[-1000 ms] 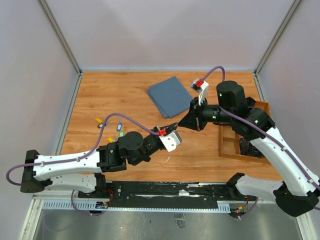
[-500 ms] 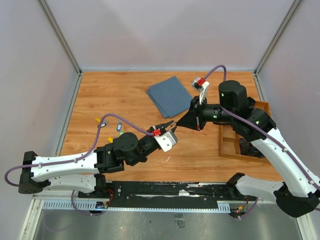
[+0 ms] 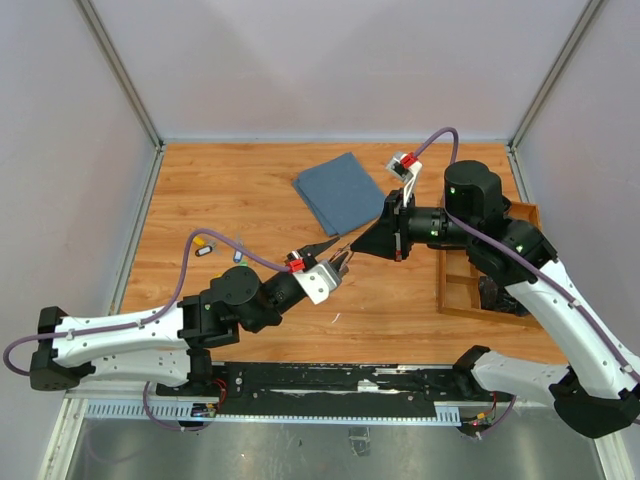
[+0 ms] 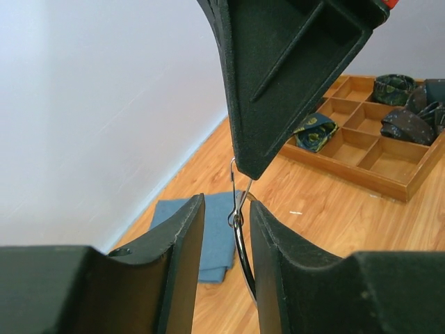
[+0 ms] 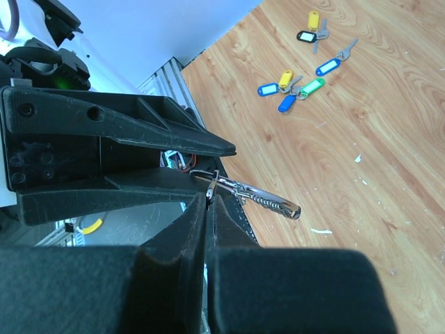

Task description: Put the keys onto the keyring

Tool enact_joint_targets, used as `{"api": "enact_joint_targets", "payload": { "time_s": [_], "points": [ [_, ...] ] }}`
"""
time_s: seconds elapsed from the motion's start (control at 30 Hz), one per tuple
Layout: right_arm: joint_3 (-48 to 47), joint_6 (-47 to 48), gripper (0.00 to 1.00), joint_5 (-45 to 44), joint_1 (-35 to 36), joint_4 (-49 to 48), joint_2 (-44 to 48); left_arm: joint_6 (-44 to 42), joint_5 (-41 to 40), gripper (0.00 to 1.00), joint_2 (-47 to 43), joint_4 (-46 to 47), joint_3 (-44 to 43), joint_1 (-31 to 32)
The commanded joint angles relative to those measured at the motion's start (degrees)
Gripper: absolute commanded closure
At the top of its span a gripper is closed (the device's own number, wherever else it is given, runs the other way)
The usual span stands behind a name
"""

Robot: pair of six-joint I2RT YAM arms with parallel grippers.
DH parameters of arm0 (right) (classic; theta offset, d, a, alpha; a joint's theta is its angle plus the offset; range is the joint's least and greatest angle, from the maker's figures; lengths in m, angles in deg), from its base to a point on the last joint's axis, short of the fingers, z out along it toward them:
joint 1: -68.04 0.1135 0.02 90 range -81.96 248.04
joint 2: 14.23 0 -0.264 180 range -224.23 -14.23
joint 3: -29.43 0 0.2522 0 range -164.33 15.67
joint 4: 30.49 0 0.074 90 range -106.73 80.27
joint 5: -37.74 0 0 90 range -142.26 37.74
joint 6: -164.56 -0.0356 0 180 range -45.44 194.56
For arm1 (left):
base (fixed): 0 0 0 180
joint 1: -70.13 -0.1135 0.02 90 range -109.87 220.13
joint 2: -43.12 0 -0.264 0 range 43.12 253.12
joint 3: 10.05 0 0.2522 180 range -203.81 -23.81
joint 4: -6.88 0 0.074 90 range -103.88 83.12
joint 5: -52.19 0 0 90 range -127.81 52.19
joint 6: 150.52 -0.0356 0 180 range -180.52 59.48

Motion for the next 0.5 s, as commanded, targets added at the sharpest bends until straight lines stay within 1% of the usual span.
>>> {"api": "enact_joint_targets", "payload": {
  "time_s": [0.0, 0.13, 0.3, 0.47],
  "points": [
    [0.8, -2.6, 0.99, 3.4, -0.8, -4.6, 1.2, -0.2, 1.5, 0.62, -1.8, 2.8, 0.3, 0.3],
    [1.6, -4.1, 0.99, 4.8, -1.1, -6.2, 1.2, -0.3, 2.9, 0.65, -2.4, 2.7, 0.3, 0.3],
    [2.5, -5.5, 0.99, 6.1, -1.7, -7.9, 1.7, -0.5, 4.3, 0.72, -2.8, 2.2, 0.1, 0.3],
    [3.5, -6.9, 0.99, 7.4, -2.4, -9.6, 2.2, -0.4, 4.8, 0.74, -2.7, 2.0, -0.1, 0.4]
  ]
}}
